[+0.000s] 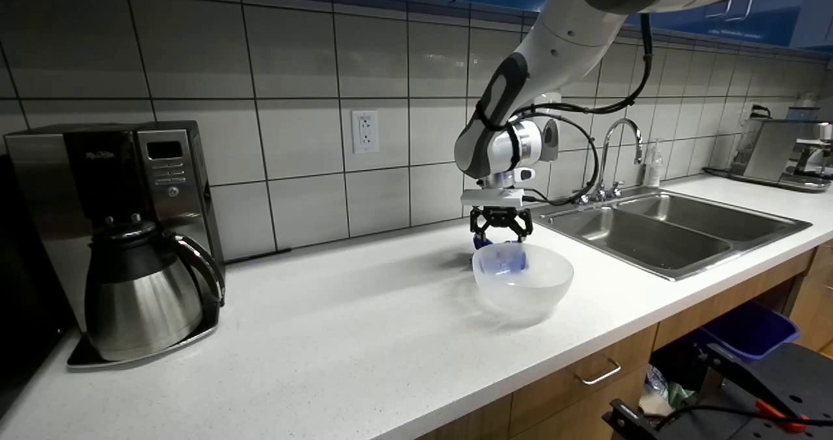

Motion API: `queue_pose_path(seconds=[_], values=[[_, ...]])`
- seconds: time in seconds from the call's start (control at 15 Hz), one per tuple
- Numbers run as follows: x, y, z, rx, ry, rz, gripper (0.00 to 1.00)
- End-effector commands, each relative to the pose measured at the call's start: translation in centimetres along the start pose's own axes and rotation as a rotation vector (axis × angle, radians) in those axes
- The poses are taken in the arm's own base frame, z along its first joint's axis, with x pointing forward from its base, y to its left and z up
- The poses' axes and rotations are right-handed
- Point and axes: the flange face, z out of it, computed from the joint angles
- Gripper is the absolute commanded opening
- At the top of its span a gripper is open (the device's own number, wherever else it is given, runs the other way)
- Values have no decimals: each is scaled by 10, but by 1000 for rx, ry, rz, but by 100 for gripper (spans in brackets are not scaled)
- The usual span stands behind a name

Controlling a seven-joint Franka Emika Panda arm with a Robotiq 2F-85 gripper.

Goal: Pick up the blue Doritos packet and put it in the clear bowl

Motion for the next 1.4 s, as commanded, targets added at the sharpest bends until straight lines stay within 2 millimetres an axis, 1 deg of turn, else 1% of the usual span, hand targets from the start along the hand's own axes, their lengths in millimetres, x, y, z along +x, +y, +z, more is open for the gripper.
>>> queue_pose_path(seconds=[0.0, 0.07, 0.6, 0.67, 0.73, 1.07, 1.2, 1.33], values=[[6, -3, -5, 7, 0, 30, 84], [7, -3, -6, 8, 3, 31, 74], [9, -1, -6, 4, 5, 37, 11], [9, 0, -6, 2, 6, 38, 5], [9, 0, -6, 1, 6, 38, 0], [9, 1, -8, -1, -2, 44, 0], [11, 5, -17, 4, -1, 47, 0], [16, 11, -31, 19, 5, 52, 0]])
